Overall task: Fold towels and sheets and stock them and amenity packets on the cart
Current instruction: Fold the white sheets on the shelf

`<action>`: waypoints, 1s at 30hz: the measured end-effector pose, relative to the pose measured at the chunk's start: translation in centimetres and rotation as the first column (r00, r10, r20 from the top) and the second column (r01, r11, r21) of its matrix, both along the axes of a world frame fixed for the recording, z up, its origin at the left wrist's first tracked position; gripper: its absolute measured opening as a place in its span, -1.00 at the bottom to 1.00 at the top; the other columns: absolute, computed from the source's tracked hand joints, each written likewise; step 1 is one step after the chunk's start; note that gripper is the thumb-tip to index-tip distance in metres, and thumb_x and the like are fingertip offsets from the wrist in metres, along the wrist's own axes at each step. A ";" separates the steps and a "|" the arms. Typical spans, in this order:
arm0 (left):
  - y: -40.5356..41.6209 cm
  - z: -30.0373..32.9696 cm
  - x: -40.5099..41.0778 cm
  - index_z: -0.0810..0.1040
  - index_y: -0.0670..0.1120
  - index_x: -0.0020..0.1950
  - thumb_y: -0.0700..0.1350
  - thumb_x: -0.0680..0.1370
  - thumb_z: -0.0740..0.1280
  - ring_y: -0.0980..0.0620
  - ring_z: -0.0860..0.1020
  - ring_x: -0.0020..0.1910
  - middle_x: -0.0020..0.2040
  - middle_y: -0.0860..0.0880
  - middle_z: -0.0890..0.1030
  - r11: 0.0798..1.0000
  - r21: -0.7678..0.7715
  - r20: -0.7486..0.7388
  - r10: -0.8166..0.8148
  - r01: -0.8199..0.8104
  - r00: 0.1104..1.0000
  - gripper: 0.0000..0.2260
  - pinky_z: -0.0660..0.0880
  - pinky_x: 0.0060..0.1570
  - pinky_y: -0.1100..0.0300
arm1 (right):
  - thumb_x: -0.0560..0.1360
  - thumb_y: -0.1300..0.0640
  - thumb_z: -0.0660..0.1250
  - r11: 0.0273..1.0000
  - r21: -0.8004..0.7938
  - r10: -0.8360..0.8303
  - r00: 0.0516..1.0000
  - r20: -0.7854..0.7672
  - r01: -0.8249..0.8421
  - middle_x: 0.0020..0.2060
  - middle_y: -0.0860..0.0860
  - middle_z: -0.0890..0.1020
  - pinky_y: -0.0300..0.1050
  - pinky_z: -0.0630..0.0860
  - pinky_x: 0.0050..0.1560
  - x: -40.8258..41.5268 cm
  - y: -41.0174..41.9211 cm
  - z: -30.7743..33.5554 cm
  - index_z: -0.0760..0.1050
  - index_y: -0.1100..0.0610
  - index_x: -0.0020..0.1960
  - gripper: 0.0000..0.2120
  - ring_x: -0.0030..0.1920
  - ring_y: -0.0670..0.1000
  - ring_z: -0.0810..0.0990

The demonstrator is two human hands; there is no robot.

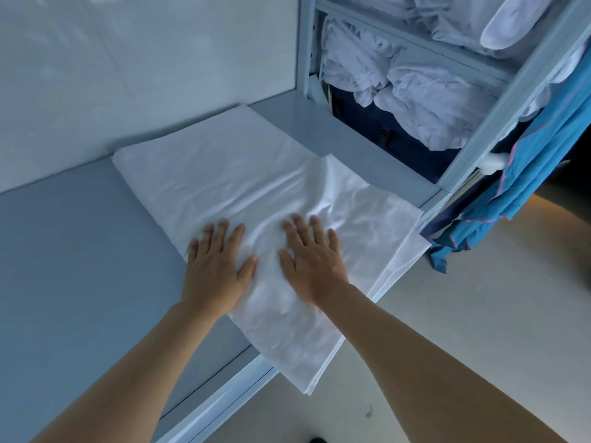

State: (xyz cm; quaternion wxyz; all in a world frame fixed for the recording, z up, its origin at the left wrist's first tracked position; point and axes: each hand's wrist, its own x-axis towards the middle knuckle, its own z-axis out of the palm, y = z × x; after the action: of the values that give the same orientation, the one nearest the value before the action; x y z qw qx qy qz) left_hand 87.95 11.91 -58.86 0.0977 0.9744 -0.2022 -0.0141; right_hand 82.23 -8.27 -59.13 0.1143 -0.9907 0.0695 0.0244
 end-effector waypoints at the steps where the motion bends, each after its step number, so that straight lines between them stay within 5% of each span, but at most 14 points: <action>1: 1.3 0.0 -0.6 0.22 0.04 0.65 0.34 0.55 -0.07 -0.19 0.14 0.63 0.66 -0.11 0.18 1.000 -0.002 -0.003 0.013 -0.013 1.000 -0.28 0.08 0.57 -0.18 | 0.67 -0.22 -0.15 1.000 -0.002 0.014 1.000 0.001 -0.014 0.68 -0.10 -0.12 0.25 -0.12 0.61 -0.3 1.2 0.0 -0.15 -0.08 0.69 -0.37 0.67 0.11 -0.17; 14: 17.9 0.5 -8.0 0.20 0.05 0.66 0.33 0.56 -0.05 -0.19 0.15 0.63 0.66 -0.10 0.18 0.989 0.021 -0.023 0.149 -0.149 0.989 -0.29 0.13 0.56 -0.20 | 0.67 -0.22 -0.11 0.988 0.025 0.153 0.988 0.014 -0.153 0.68 -0.09 -0.11 0.23 -0.14 0.61 -5.0 17.0 0.4 -0.12 -0.08 0.69 -0.37 0.67 0.10 -0.19; 19: 19.6 0.9 -8.5 0.11 0.06 0.68 0.31 0.60 -0.10 -0.13 0.07 0.66 0.69 -0.07 0.08 0.990 0.052 -0.050 0.134 -0.131 0.990 -0.32 0.08 0.58 -0.19 | 0.66 -0.22 -0.14 0.996 0.065 0.066 0.998 -0.003 -0.066 0.67 -0.02 -0.19 0.17 -0.18 0.63 -9.6 20.3 0.2 -0.17 0.00 0.69 -0.33 0.66 0.08 -0.25; 23: 17.9 1.9 -7.7 0.09 0.04 0.68 0.24 0.67 0.08 -0.17 0.05 0.65 0.68 -0.09 0.09 0.976 0.092 -0.115 0.207 -0.197 0.971 -0.39 0.06 0.55 -0.25 | 0.67 -0.21 -0.01 0.983 0.092 0.160 0.987 0.004 -0.160 0.68 -0.05 -0.07 0.09 -0.04 0.62 -11.4 18.1 1.1 -0.02 -0.03 0.69 -0.36 0.67 0.02 -0.13; 27: 15.4 2.4 -8.1 0.31 0.00 0.59 0.12 0.66 0.10 -0.25 0.22 0.58 0.59 -0.13 0.31 0.992 0.019 -0.013 0.126 -0.125 0.992 -0.50 0.22 0.46 -0.31 | 0.68 -0.14 0.14 0.990 0.085 -0.118 0.989 0.086 0.111 0.63 0.00 0.21 0.14 0.17 0.51 -10.0 10.5 2.7 0.24 0.01 0.61 -0.46 0.62 0.07 0.12; 30: 13.1 1.7 -9.0 0.29 0.09 0.61 0.16 0.63 0.04 -0.18 0.17 0.62 0.63 -0.05 0.25 1.000 -0.025 -0.033 -0.001 0.001 0.999 -0.46 0.13 0.51 -0.29 | 0.66 -0.20 0.17 0.920 0.089 -0.385 0.923 0.032 0.381 0.59 0.08 0.24 0.22 0.23 0.46 -9.2 4.9 3.4 0.17 0.05 0.61 -0.38 0.56 0.16 0.19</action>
State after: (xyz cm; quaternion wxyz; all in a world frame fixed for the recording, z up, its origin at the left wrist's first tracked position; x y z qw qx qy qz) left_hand 78.96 24.97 -57.21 0.1132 0.9726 -0.2012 -0.0278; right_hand 73.00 -3.37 -55.70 0.1588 -0.9529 0.2578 -0.0197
